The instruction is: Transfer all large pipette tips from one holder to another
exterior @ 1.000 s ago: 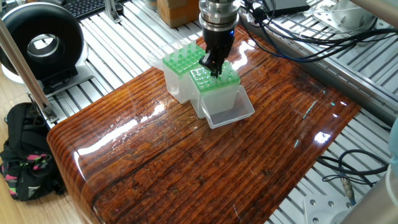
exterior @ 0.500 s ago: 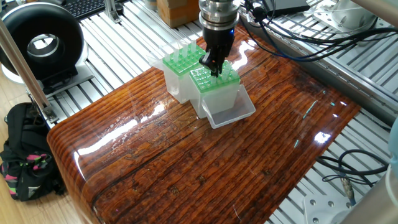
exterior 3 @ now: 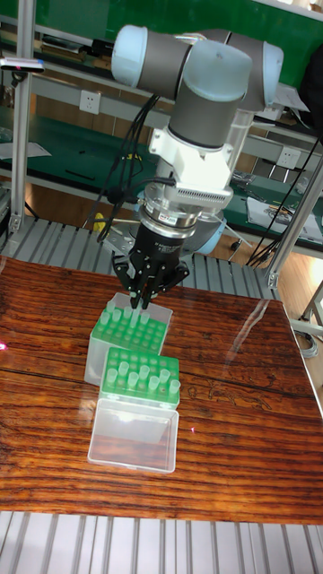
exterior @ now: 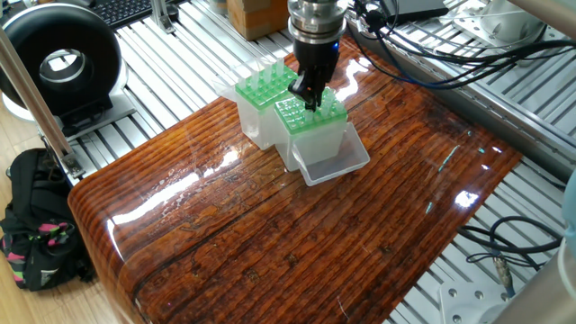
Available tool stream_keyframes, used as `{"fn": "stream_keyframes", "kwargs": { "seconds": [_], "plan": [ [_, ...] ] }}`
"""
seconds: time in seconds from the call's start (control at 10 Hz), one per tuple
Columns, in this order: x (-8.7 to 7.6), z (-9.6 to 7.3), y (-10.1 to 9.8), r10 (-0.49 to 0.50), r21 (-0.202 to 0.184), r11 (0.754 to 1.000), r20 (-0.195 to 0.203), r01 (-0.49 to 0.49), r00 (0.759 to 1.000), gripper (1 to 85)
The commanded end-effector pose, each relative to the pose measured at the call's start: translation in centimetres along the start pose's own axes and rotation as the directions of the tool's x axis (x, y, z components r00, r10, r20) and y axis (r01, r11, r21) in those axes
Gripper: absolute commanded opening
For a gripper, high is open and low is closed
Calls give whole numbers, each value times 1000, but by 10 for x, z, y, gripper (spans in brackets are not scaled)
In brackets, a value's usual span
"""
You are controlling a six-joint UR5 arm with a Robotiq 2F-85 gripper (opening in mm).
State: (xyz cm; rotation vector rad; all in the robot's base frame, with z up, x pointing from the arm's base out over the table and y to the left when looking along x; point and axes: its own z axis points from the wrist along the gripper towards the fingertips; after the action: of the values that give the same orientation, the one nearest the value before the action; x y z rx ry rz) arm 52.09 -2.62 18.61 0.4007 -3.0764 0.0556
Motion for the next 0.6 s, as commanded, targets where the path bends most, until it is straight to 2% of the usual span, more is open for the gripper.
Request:
{"fn": "stream_keyframes", "kwargs": {
  "seconds": [0.0, 0.5],
  "plan": [
    [-2, -14, 1, -5, -8, 1000, 15, 5, 1000, 120],
    [2, -36, 2, -7, -22, 1000, 18, 7, 1000, 120]
  ]
}}
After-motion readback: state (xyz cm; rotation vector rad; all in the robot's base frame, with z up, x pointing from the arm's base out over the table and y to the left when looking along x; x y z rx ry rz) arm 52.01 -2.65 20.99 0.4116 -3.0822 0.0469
